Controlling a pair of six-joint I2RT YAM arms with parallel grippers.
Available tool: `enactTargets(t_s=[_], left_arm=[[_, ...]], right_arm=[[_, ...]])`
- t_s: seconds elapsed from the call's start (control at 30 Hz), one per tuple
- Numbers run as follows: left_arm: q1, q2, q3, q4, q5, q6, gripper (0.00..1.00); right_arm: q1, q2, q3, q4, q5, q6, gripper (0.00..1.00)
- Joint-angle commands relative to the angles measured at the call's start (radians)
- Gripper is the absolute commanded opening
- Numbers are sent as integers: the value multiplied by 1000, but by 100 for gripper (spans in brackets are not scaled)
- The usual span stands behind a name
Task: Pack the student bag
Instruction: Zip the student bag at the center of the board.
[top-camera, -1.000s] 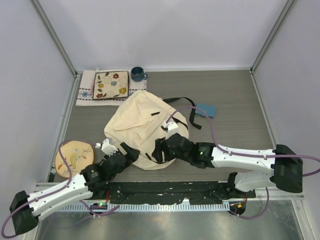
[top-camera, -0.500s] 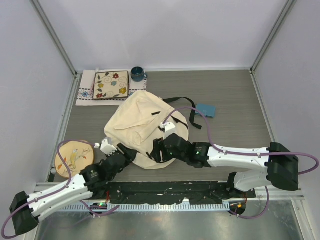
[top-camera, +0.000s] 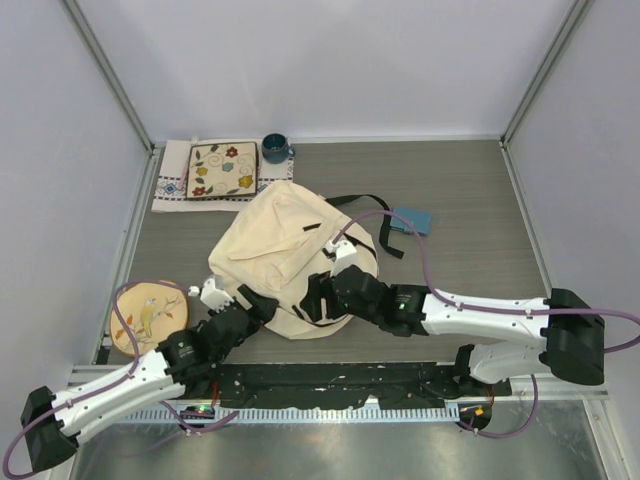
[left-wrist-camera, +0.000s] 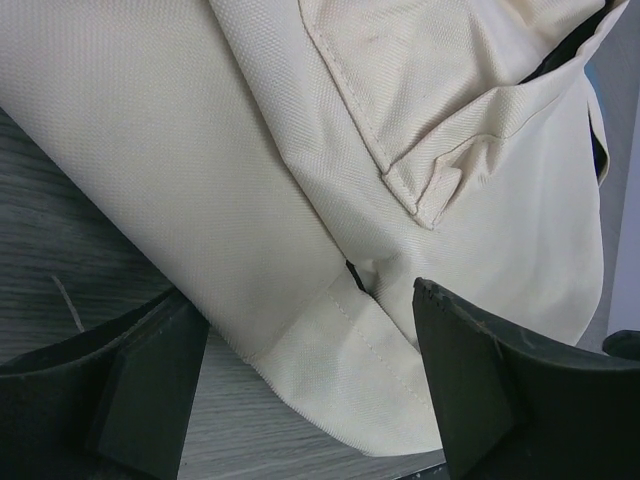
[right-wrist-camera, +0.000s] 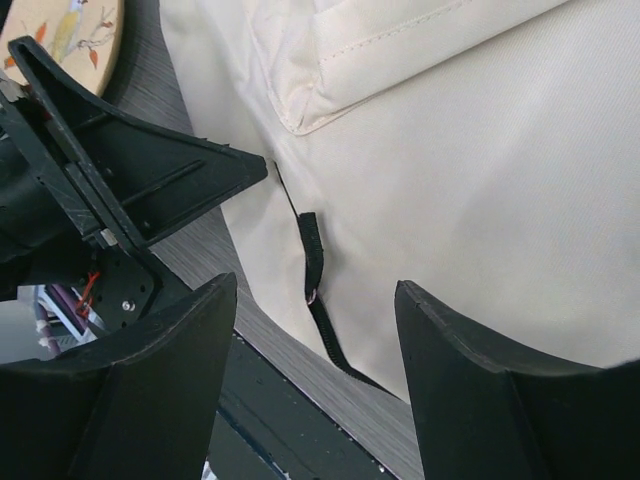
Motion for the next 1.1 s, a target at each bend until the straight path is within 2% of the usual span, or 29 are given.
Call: enactTargets(t_s=[0.0,0.13,0.53,0.7,0.83,0.9,0.97,1.03,1.07], left_arm=[[-2,-22,65,-59,-3,11,87],[-2,-47,99,-123,-1,24,95],[-2,-126,145,-220,-18,15,99],[-2,-116,188,-260,-8,-45,99],[-2,-61,248,-306,52,-100,100],[-2,-18,257,-306,58,-73,100],[-2,8,231,-259,86,-42,100],[-2,41,210,-223,123,-51,100],[-2,50,213,-226,161,-86,99]], right_arm=[[5,-61,6,15,29,50,71],[3,-80,6,-7,43,74,73],[5,-125,23,-83,90,73,73],[3,-166,66,-194,151,103,77],[3,-150,148,-306,78,128,77],[3,-151,143,-300,32,122,77],[3,-159,51,-201,7,99,75],[3,-156,11,-130,6,108,72],[3,-140,45,-151,1,114,71]])
